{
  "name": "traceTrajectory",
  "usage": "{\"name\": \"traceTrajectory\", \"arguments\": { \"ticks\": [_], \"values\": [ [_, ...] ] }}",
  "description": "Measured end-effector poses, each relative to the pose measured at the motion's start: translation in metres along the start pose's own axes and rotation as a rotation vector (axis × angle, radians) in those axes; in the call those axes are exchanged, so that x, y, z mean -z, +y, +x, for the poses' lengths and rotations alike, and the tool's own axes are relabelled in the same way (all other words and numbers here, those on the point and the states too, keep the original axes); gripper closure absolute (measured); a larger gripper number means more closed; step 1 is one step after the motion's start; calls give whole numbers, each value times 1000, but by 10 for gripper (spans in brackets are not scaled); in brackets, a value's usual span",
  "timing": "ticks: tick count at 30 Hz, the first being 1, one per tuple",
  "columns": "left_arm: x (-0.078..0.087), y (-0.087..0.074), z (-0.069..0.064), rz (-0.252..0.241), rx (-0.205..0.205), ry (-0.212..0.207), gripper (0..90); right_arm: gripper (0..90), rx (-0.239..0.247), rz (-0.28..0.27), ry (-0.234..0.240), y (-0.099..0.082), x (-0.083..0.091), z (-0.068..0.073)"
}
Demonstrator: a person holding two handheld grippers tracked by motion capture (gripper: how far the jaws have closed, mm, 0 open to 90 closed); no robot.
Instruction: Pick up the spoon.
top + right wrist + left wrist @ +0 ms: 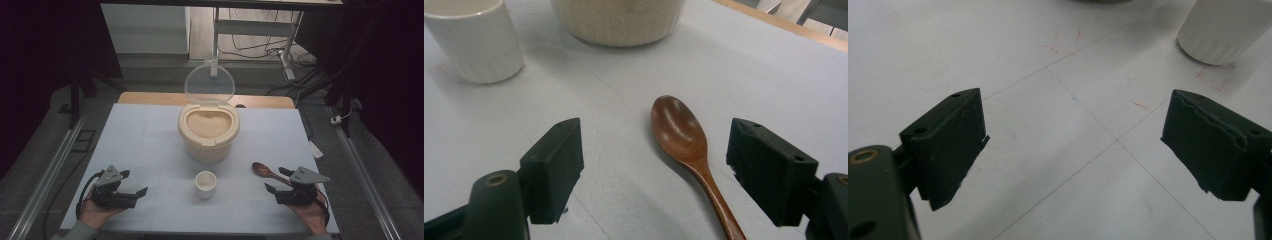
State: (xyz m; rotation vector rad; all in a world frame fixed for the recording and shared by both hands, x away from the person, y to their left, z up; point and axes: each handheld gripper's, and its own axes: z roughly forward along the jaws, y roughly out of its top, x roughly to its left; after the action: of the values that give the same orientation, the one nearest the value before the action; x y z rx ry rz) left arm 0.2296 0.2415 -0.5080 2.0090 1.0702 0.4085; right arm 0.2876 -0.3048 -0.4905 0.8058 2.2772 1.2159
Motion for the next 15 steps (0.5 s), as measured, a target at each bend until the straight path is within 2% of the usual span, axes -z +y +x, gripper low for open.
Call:
{"name": "traceTrajectory", "arguments": {
  "ticks": [15],
  "values": [
    [0,-1,2,6,0,3,104,237,-5,9,-20,0,0,-1]
  ]
}}
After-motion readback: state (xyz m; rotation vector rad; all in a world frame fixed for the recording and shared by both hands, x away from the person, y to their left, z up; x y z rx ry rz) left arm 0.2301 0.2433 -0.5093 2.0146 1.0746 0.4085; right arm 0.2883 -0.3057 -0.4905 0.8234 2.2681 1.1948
